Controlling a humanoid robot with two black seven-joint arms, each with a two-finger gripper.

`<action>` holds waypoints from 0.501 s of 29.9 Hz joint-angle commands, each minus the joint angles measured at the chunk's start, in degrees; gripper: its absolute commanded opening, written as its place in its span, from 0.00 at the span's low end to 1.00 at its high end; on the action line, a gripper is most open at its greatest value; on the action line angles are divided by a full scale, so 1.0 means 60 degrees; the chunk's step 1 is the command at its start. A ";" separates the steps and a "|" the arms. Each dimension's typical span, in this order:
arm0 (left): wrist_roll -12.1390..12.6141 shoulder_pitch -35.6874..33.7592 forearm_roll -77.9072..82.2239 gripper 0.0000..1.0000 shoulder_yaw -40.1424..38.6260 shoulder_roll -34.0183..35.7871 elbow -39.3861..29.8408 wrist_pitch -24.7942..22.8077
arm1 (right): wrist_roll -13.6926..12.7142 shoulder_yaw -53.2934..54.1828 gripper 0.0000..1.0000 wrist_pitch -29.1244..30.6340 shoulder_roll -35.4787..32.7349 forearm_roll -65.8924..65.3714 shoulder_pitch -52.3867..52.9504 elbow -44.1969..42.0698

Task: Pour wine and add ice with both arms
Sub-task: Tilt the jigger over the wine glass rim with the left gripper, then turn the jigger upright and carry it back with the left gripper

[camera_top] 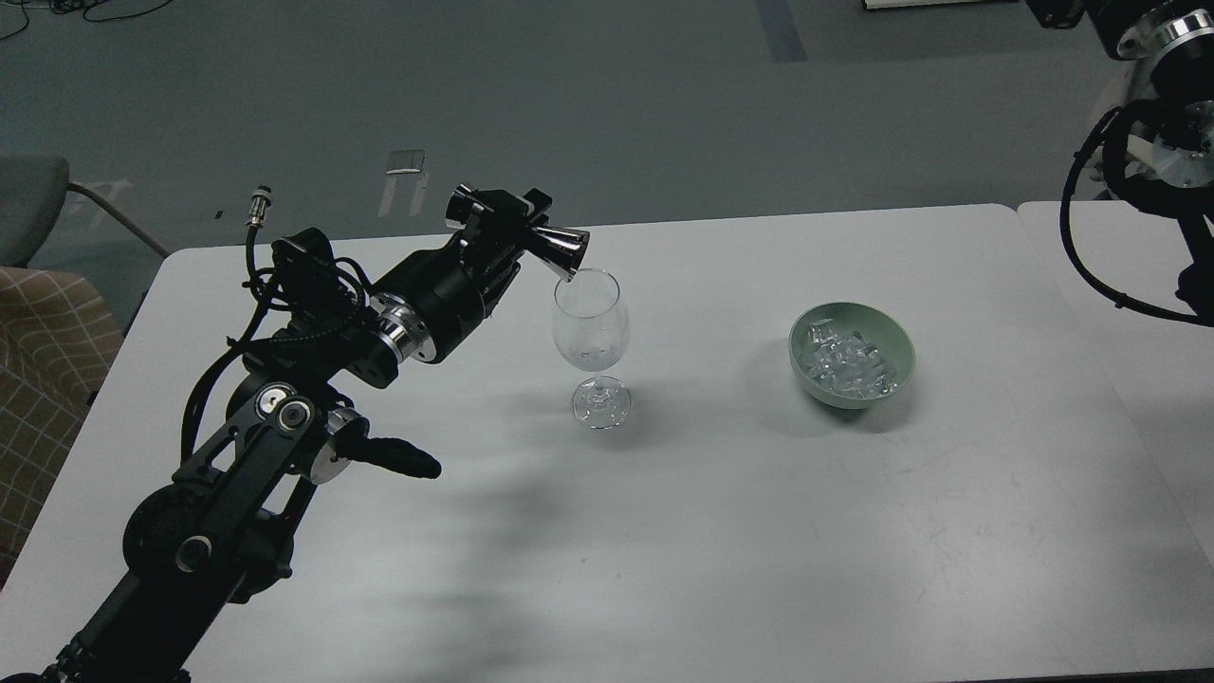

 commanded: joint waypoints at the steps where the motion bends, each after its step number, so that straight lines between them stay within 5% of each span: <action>1: -0.0006 0.0007 0.0013 0.00 0.0008 0.0023 0.0097 0.0020 | 0.0004 0.0000 1.00 0.0000 0.0000 0.0000 0.0000 -0.0010; 8: 0.0023 0.0007 -0.0191 0.00 -0.0196 -0.0064 0.0039 0.0092 | 0.0004 0.0000 1.00 0.0000 0.0000 0.0000 0.0000 -0.0010; 15: 0.0155 0.0066 -0.3409 0.00 -0.1102 -0.0490 -0.0444 0.0898 | 0.0004 0.0000 1.00 0.0000 -0.0102 0.0000 0.0000 -0.0010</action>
